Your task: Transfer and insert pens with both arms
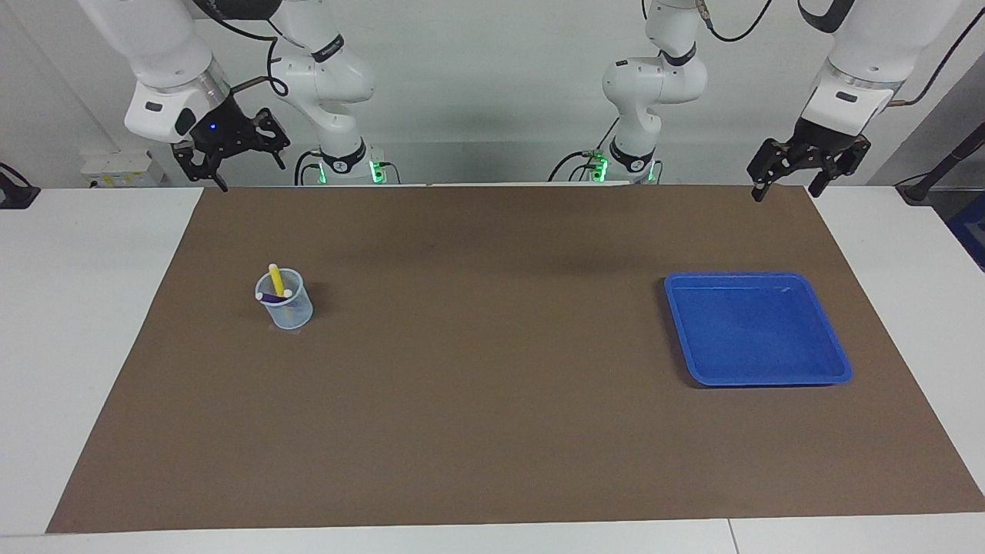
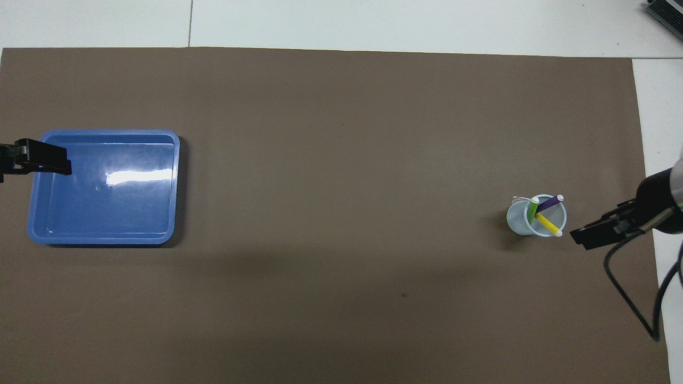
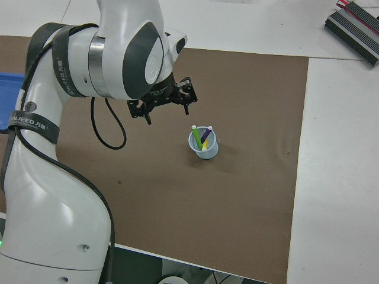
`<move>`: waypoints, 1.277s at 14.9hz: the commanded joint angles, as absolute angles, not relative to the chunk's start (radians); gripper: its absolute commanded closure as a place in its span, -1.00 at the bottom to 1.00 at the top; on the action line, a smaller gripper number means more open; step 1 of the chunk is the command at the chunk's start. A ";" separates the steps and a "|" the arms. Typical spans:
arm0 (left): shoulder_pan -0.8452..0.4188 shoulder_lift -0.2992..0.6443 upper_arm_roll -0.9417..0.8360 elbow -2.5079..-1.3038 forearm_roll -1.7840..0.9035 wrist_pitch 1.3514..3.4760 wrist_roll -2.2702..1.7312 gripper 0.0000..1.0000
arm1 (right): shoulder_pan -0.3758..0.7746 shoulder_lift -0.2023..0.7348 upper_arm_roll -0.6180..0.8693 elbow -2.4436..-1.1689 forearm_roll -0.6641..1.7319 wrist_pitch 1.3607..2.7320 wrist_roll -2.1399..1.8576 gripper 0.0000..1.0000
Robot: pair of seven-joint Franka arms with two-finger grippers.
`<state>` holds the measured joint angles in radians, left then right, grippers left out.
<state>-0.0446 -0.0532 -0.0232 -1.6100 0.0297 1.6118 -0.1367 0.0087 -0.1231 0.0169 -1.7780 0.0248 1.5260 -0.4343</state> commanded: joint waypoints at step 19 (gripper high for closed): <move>0.015 -0.064 -0.097 -1.652 0.005 1.685 -0.175 -1.00 | -0.002 -0.021 0.005 -1.675 0.051 1.529 -0.100 -1.00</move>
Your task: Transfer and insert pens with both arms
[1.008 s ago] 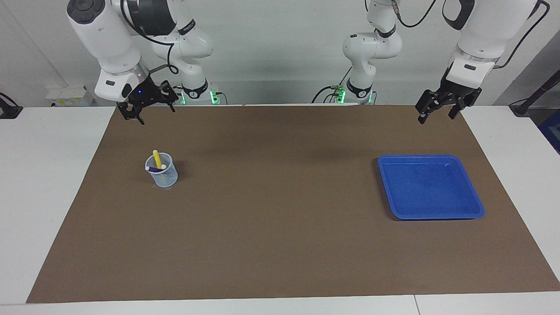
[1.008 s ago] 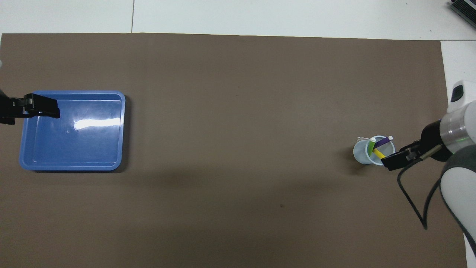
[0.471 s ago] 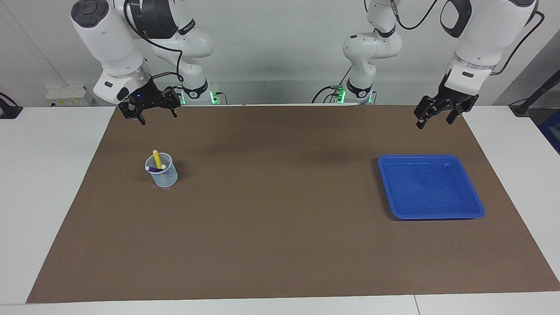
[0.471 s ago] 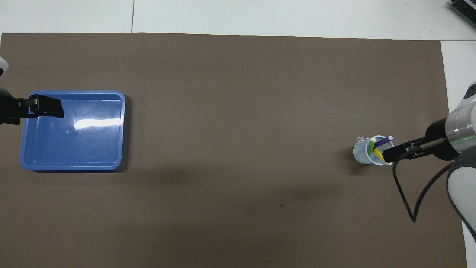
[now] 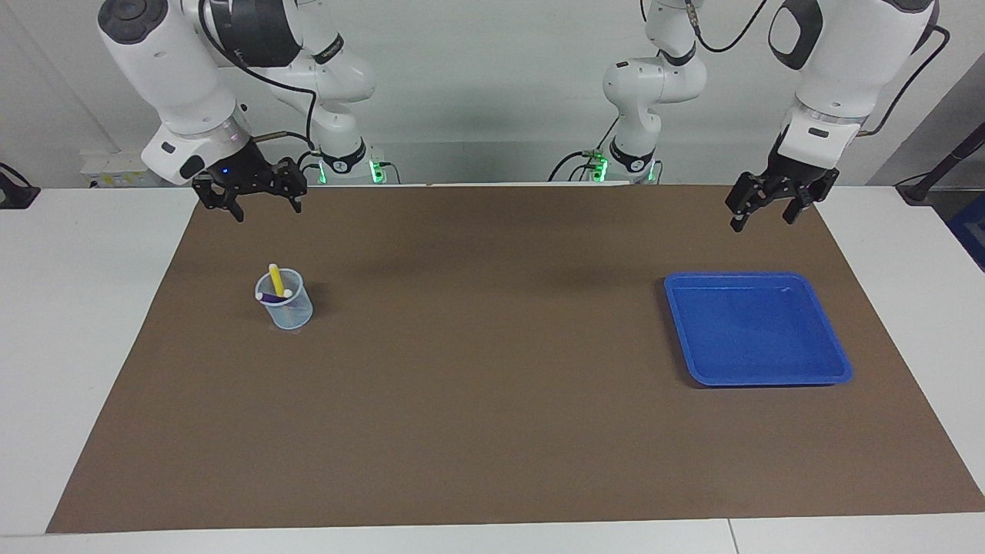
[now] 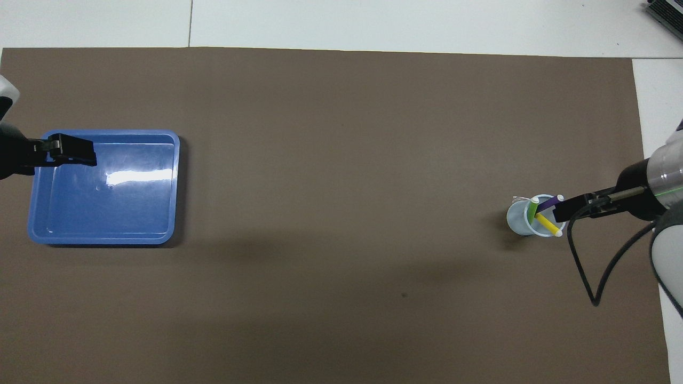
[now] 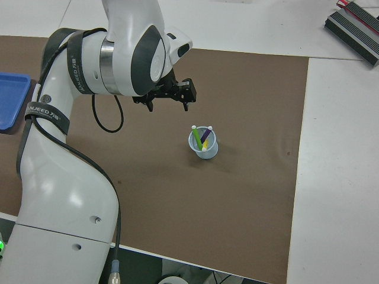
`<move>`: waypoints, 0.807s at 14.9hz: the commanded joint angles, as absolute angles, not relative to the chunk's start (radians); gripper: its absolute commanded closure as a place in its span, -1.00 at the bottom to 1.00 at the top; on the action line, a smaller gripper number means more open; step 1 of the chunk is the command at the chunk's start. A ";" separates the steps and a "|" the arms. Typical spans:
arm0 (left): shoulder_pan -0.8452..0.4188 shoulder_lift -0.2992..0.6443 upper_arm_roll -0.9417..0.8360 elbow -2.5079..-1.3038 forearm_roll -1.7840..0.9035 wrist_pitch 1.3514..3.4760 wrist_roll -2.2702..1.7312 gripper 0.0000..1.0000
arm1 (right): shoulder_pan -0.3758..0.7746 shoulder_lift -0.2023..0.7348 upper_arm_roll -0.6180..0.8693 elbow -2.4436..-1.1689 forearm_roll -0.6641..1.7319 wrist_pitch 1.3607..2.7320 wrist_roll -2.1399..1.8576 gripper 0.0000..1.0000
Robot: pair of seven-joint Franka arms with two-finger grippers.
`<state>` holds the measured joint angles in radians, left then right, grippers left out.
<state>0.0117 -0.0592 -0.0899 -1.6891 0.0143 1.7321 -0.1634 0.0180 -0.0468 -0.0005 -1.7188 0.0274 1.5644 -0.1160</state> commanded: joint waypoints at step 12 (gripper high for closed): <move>0.015 -0.051 -0.080 -1.618 -0.034 1.634 -0.170 -1.00 | 0.006 -0.026 0.015 -1.681 0.049 1.560 -0.025 -1.00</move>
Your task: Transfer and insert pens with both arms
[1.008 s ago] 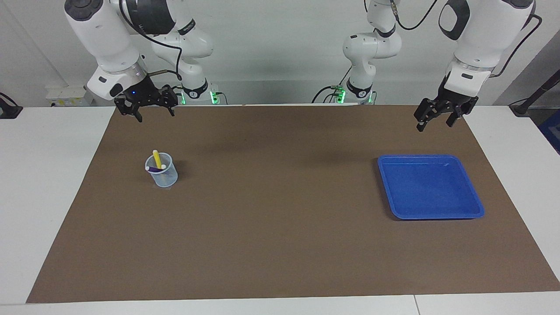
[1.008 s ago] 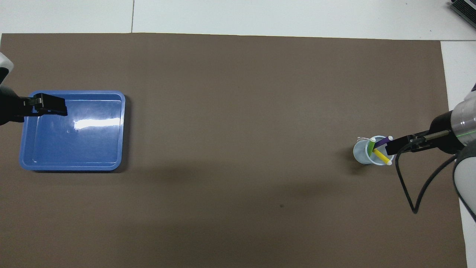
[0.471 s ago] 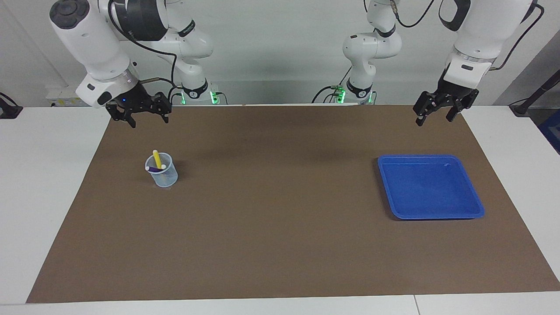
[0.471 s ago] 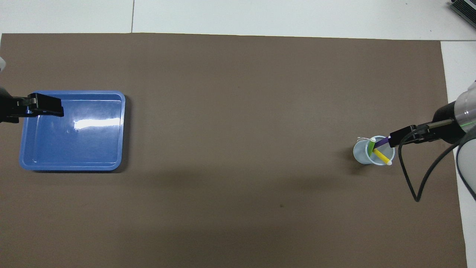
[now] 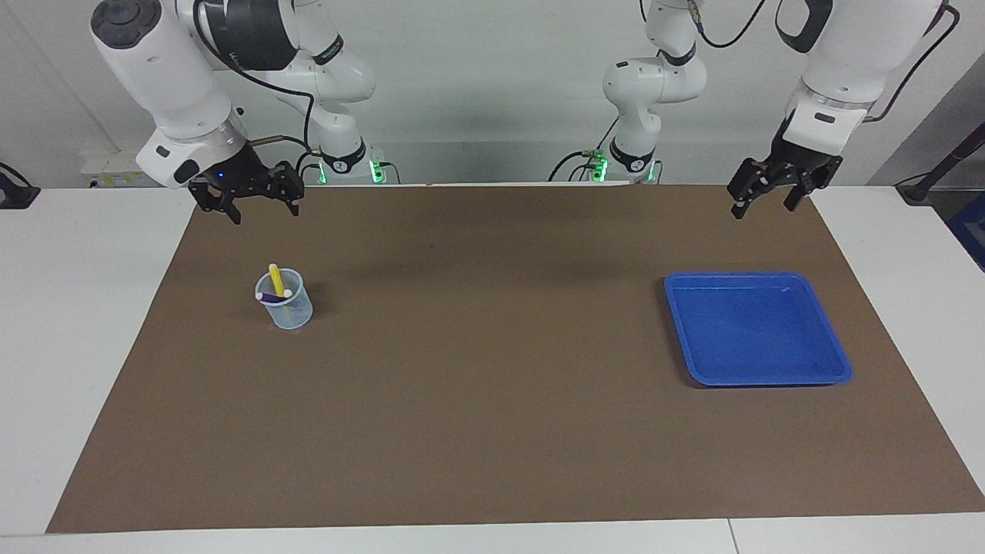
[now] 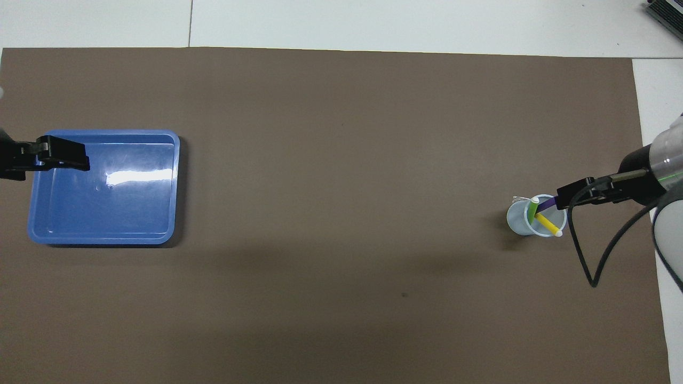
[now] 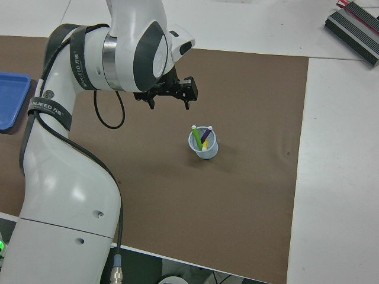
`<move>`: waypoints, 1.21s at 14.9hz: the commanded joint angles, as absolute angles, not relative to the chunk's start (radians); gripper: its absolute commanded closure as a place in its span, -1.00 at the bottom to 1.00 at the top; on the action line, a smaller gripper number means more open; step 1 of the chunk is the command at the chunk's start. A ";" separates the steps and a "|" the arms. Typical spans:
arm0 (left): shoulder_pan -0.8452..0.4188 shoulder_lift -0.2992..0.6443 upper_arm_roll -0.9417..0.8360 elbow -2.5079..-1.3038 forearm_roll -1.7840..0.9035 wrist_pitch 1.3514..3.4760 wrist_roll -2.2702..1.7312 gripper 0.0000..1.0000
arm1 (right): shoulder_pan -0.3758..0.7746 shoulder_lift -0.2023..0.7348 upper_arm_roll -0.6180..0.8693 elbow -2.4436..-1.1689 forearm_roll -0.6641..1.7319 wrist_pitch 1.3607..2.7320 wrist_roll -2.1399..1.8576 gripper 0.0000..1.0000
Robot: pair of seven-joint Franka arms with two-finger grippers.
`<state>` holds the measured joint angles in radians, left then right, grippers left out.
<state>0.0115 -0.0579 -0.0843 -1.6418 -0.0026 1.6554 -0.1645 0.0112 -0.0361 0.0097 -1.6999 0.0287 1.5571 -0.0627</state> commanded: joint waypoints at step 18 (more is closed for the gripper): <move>0.018 -0.051 -0.075 -1.621 -0.054 1.641 -0.167 -1.00 | 0.011 -0.038 0.023 -1.666 0.035 1.566 -0.020 -1.00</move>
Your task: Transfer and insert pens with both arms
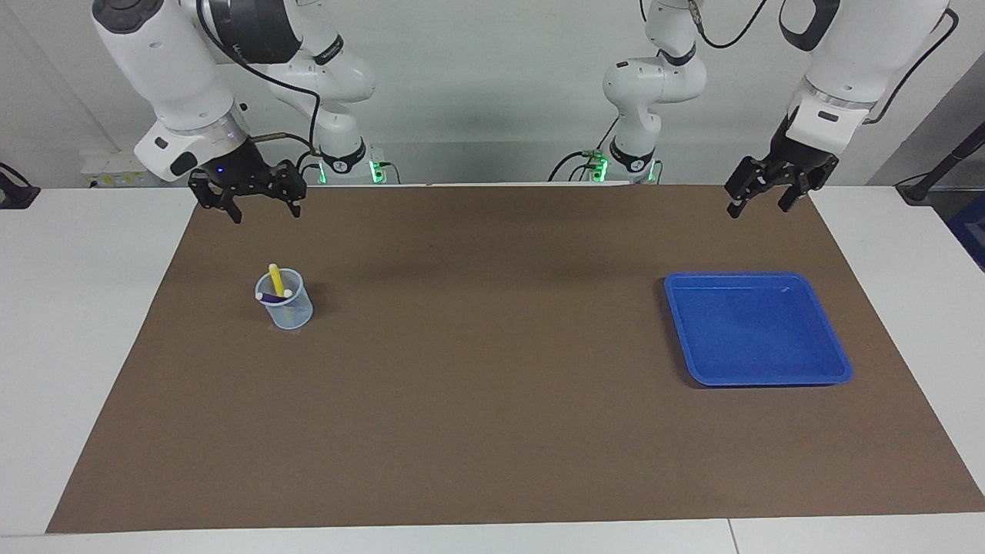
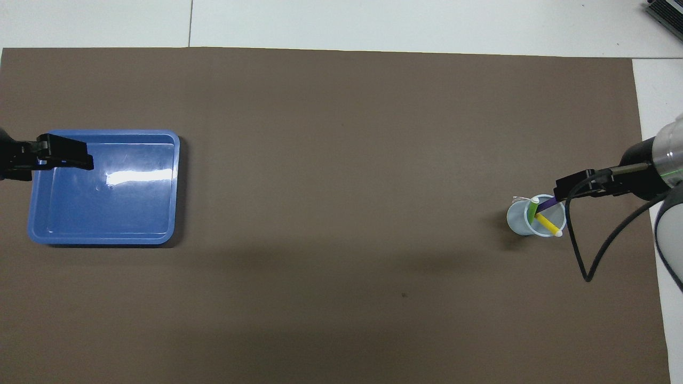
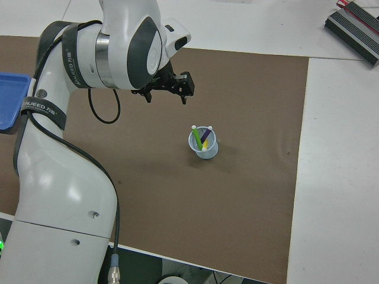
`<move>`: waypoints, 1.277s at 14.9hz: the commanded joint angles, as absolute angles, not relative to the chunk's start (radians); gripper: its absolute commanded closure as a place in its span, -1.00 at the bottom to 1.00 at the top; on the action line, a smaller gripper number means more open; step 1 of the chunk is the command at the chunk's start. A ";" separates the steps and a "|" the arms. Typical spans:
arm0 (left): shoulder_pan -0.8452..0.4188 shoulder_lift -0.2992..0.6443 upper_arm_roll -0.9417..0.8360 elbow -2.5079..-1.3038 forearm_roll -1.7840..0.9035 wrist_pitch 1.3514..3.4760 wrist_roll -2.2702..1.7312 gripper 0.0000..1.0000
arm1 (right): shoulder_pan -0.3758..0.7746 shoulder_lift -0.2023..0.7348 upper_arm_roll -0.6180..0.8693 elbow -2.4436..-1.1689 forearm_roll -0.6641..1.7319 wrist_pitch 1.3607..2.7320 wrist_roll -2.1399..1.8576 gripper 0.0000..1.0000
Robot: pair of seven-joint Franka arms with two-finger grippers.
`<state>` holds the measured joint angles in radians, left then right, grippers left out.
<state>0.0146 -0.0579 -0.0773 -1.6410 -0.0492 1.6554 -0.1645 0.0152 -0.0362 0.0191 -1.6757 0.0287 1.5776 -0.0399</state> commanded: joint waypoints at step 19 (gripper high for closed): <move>0.017 -0.052 -0.078 -1.623 -0.003 1.631 -0.164 -1.00 | 0.012 -0.087 0.041 -1.666 0.031 1.531 -0.020 -1.00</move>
<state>0.0180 -0.0572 -0.0774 -1.6409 -0.0231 1.6539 -0.1644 0.0198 -0.0831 0.0326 -1.6697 0.0287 1.5461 -0.0399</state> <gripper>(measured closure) 0.000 0.000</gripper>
